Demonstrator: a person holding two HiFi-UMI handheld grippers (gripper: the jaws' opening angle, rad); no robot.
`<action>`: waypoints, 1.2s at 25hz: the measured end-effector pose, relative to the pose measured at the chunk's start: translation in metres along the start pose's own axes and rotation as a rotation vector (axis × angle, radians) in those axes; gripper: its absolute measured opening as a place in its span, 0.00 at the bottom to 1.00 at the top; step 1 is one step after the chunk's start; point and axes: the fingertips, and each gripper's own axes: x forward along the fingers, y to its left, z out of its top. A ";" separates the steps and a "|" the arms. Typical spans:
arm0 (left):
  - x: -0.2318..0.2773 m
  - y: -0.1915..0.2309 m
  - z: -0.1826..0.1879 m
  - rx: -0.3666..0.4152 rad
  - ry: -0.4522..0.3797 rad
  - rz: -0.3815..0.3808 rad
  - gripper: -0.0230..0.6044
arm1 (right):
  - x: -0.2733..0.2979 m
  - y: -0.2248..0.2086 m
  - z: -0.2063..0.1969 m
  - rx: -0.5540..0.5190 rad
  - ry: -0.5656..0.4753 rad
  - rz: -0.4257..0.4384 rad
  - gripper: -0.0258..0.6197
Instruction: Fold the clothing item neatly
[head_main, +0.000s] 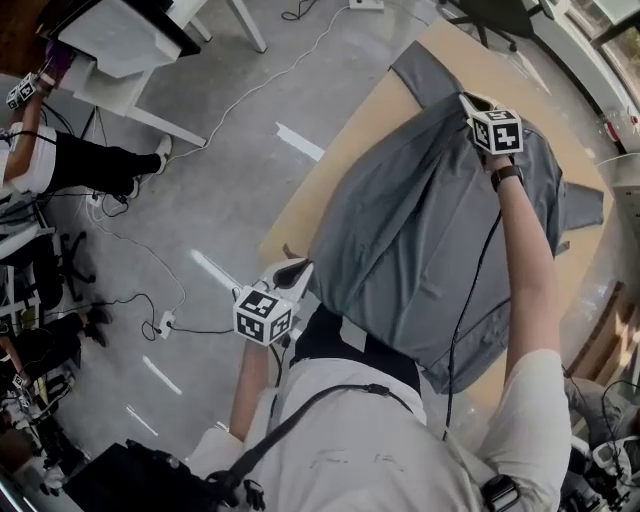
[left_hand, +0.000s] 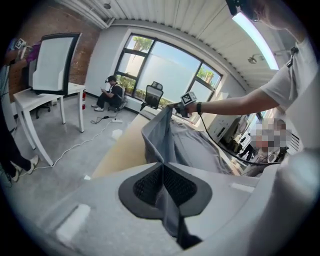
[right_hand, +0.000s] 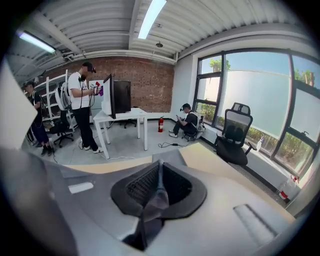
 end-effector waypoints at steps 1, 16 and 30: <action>-0.001 -0.021 0.006 0.025 -0.004 -0.022 0.06 | -0.012 -0.008 0.001 0.003 -0.019 -0.002 0.09; 0.093 -0.262 -0.093 0.357 0.252 -0.138 0.06 | -0.127 -0.119 -0.147 0.295 -0.025 -0.173 0.10; 0.124 -0.280 -0.189 0.210 0.403 -0.136 0.26 | -0.281 -0.011 -0.205 0.339 -0.201 -0.116 0.06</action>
